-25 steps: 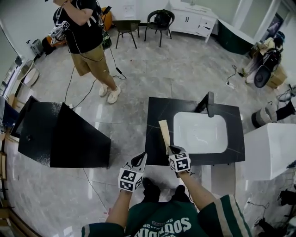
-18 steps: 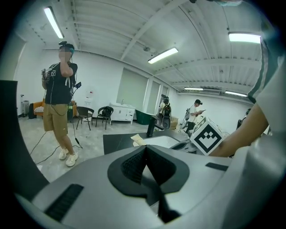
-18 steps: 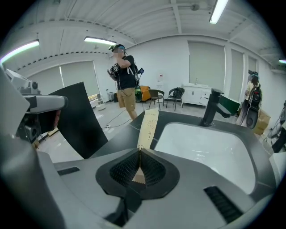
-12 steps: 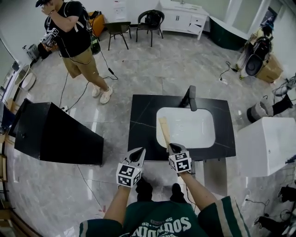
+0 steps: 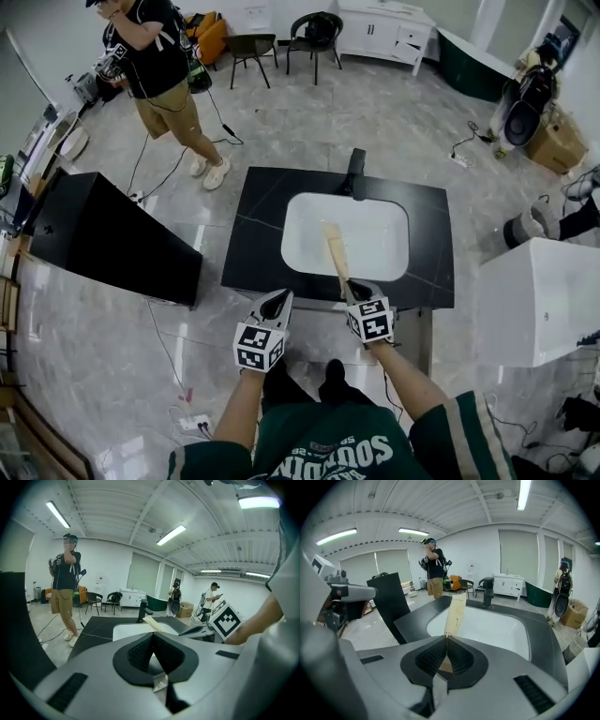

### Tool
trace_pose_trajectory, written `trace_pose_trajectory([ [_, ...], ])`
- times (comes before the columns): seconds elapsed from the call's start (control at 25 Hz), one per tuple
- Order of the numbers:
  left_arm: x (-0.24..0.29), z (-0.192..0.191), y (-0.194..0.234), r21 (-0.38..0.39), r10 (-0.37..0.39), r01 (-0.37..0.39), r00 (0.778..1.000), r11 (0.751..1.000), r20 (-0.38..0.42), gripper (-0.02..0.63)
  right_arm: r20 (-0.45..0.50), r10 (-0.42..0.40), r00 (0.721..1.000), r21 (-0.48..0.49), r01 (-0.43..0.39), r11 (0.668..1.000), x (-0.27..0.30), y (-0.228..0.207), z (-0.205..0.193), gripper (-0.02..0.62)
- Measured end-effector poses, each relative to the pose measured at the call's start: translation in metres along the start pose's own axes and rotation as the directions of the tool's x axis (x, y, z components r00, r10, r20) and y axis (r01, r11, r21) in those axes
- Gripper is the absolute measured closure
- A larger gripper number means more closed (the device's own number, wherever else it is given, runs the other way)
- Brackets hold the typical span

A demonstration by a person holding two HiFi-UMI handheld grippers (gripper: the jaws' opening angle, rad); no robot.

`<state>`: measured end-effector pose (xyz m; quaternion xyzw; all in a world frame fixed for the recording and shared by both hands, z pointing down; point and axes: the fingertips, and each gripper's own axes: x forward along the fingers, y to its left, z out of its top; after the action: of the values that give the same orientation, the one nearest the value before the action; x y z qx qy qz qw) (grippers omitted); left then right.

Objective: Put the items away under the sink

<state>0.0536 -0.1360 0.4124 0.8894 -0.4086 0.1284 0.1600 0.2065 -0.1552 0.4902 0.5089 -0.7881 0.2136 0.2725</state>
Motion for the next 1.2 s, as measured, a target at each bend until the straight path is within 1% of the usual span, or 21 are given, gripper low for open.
trace_pose_trajectory([
  [0.08,-0.003,-0.003,-0.024,0.000,0.015,-0.015,1.000,1.000,-0.003,0.597,0.003,0.013,1.000,-0.020,-0.013,1.000,-0.018,-0.010,-0.012,0.551],
  [0.24,-0.007,-0.011,-0.063,-0.004,0.025,-0.025,1.000,1.000,-0.011,0.595,0.001,0.020,1.000,-0.020,-0.020,1.000,-0.049,-0.027,-0.036,0.551],
  [0.44,-0.005,-0.025,-0.102,0.013,-0.003,0.004,1.000,1.000,-0.031,0.597,0.020,0.015,1.000,0.003,-0.015,1.000,-0.072,-0.033,-0.056,0.551],
  [0.64,-0.012,-0.036,-0.129,0.022,-0.026,0.027,0.999,0.999,-0.045,0.597,0.024,0.010,1.000,0.017,-0.010,1.000,-0.094,-0.034,-0.076,0.551],
  [0.8,-0.031,-0.059,-0.145,0.015,-0.027,0.028,0.998,0.999,-0.051,0.597,0.045,0.017,0.999,0.012,-0.017,1.000,-0.112,-0.018,-0.100,0.551],
  [0.88,-0.043,-0.071,-0.153,0.011,-0.026,0.027,0.998,1.000,-0.052,0.597,0.048,0.023,0.999,0.031,-0.025,0.999,-0.123,-0.007,-0.117,0.551],
  [1.2,-0.104,-0.111,-0.177,0.006,-0.020,0.020,0.998,1.000,-0.059,0.597,-0.006,0.040,0.999,0.054,-0.040,0.998,-0.154,0.047,-0.190,0.551],
])
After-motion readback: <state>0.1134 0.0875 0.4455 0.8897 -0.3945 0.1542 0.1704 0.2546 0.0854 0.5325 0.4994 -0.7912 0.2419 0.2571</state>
